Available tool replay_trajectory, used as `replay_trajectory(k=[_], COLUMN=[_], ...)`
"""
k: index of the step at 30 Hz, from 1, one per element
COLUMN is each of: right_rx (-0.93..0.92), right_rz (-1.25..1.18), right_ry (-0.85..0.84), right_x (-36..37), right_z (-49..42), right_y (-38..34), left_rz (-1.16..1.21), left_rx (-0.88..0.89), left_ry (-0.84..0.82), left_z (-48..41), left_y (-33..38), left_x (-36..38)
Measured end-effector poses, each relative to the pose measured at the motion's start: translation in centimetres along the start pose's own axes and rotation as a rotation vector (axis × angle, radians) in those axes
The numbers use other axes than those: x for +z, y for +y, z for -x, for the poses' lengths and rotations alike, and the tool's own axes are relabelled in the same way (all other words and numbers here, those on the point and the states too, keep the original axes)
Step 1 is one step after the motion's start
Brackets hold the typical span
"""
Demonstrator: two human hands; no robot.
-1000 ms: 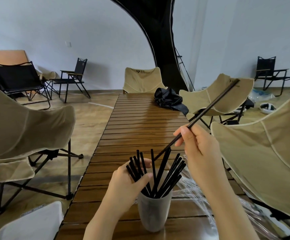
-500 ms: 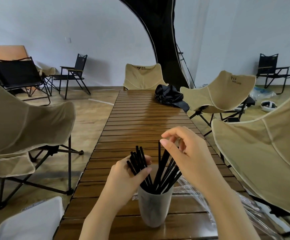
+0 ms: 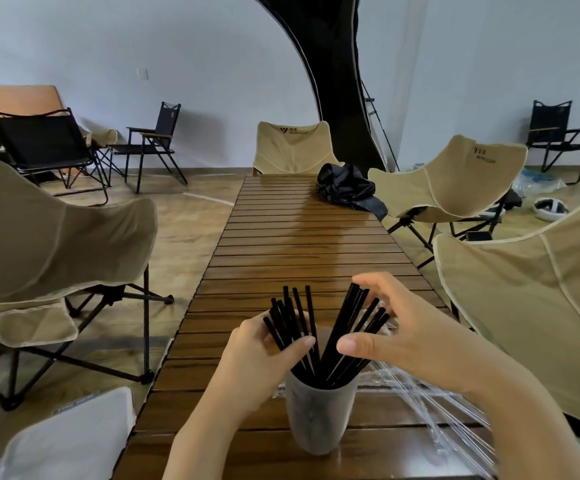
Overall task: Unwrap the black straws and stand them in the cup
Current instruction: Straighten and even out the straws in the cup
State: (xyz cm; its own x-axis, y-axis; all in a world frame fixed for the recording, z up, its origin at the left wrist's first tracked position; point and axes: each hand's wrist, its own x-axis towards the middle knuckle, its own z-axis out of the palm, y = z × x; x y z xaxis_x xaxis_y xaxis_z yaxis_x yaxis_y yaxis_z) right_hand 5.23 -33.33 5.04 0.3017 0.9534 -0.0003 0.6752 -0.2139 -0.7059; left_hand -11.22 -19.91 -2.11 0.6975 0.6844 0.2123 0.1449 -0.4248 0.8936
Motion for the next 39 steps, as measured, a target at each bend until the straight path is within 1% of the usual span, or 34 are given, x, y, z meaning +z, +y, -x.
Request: replay_trajectory(k=[3, 7, 12, 17, 20, 22, 24, 29, 31, 35, 39], right_rx=[0.02, 0.049, -0.003, -0.019, -0.076, -0.148, -0.219, -0.36, -0.39, -0.365, -0.323], right_rz=[0.025, 0.071, 0.04, 0.023, -0.003, -0.043, -0.028, 0.025, 0.021, 0.019, 0.033], right_ry=[0.018, 0.205, 0.369, 0.441, 0.537, 0.606, 0.658, 0.74, 0.769, 0.794, 0.819], right_x=[0.0, 0.1, 0.6, 1.3, 1.5, 1.5, 1.4, 1.5, 1.6, 1.7, 1.6], right_z=[0.1, -0.5, -1.2, -1.7, -1.8, -1.7, -1.7, -1.7, -1.6, -1.8, -1.8], right_y=[-0.3, -0.4, -0.6, -0.8, -0.8, -1.0, -1.3, -1.7, -1.6, -1.4, -1.4], left_rz=[0.021, 0.024, 0.07, 0.054, 0.049, 0.052, 0.066, 0.021, 0.025, 0.056, 0.036], left_rx=[0.002, 0.011, 0.007, -0.002, 0.006, 0.001, -0.004, 0.017, 0.027, 0.037, 0.021], left_ry=[-0.001, -0.006, -0.016, -0.002, 0.007, 0.006, -0.005, -0.029, -0.04, -0.032, -0.029], left_z=[0.1, -0.3, -0.6, -0.7, -0.6, -0.5, -0.5, -0.3, -0.2, 0.0, -0.1], left_y=[0.1, 0.4, 0.4, 0.6, 0.8, 0.8, 0.9, 0.9, 0.9, 0.9, 0.7], left_x=[0.2, 0.7, 1.4, 1.0, 0.7, 0.5, 0.1, -0.9, -1.4, -1.7, -1.6])
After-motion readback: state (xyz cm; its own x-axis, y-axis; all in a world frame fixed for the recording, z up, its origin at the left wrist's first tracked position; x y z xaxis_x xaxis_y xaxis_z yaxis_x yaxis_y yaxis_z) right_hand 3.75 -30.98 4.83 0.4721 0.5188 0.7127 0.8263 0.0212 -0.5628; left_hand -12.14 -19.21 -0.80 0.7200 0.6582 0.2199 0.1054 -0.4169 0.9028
